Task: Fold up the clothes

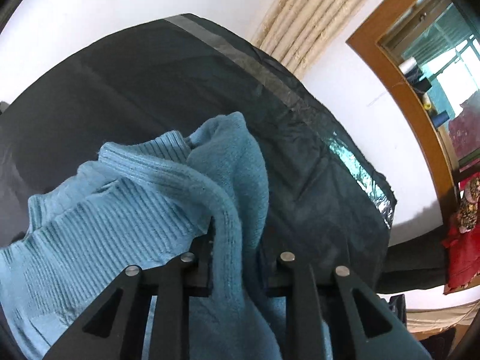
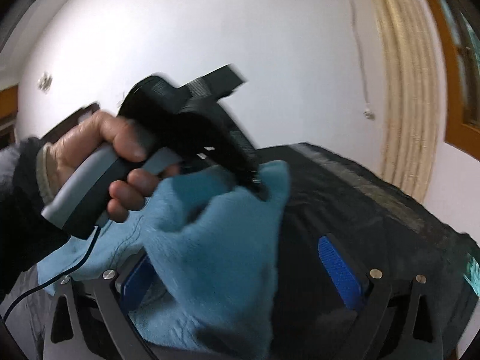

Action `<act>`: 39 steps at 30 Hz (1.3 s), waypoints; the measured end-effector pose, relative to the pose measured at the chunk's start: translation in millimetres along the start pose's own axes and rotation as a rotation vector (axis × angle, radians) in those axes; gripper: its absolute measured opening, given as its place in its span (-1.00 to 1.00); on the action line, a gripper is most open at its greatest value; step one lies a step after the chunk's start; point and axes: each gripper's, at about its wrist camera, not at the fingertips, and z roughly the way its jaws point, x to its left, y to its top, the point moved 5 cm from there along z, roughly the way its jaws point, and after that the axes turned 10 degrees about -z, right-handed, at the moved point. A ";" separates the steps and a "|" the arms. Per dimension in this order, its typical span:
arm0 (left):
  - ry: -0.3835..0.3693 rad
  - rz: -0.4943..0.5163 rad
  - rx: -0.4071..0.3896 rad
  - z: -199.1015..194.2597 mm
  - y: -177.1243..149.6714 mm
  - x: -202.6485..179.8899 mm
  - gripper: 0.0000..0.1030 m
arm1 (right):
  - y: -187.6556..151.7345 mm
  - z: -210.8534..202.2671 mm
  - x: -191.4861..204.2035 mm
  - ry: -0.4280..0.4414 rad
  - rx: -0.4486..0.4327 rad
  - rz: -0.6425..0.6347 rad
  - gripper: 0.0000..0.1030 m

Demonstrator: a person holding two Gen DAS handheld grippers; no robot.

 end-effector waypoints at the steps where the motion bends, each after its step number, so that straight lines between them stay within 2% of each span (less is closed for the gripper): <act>1: -0.005 -0.007 -0.005 -4.3 0.9 1.5 -0.54 | -1.9 0.9 2.4 -0.001 0.020 -0.015 0.99; 3: -0.014 -0.016 -0.022 -15.6 -0.3 -0.2 -0.54 | -3.7 4.2 8.1 0.003 0.053 -0.039 0.99; 7: -0.033 -0.018 -0.069 -44.7 -6.7 -0.1 -0.54 | -0.1 9.7 26.3 0.010 0.057 -0.100 0.94; 8: -0.035 -0.021 -0.085 -54.3 -7.9 3.0 -0.54 | 1.5 11.1 32.6 0.007 0.057 -0.121 0.62; 9: -0.037 -0.023 -0.101 -63.9 -9.0 6.0 -0.54 | 4.7 12.9 36.6 0.012 0.056 -0.124 -0.16; 10: -0.039 -0.028 -0.118 -71.8 -8.1 9.4 -0.54 | 8.9 14.8 39.0 0.024 0.054 -0.116 -0.32; 12: -0.060 -0.052 -0.148 -92.6 -8.1 23.2 -0.54 | 18.3 15.2 45.3 0.042 0.040 -0.109 -0.43; 17: -0.087 -0.078 -0.223 -143.4 -12.5 57.7 -0.55 | 49.5 -2.1 87.4 0.086 -0.047 -0.182 -0.50; 22: -0.083 -0.116 -0.278 -187.8 -30.9 109.5 -0.54 | 65.1 -8.9 145.4 0.160 -0.087 -0.277 -0.50; 25: -0.081 -0.170 -0.293 -200.0 -48.1 145.4 -0.54 | 63.5 -8.2 182.2 0.212 -0.084 -0.337 -0.50; 28: -0.057 -0.219 -0.283 -196.2 -66.7 177.4 -0.54 | 50.5 -1.0 218.2 0.255 -0.051 -0.405 -0.50; 33: -0.064 -0.309 -0.258 -178.5 -96.8 225.8 -0.54 | 24.5 12.2 258.6 0.323 0.029 -0.478 -0.50; 37: -0.068 -0.348 -0.251 -162.6 -114.7 242.7 -0.54 | 9.7 18.2 266.5 0.368 0.089 -0.495 -0.50; 39: -0.055 -0.353 -0.247 -154.1 -119.1 247.9 -0.52 | 3.2 25.1 258.1 0.391 0.127 -0.494 -0.50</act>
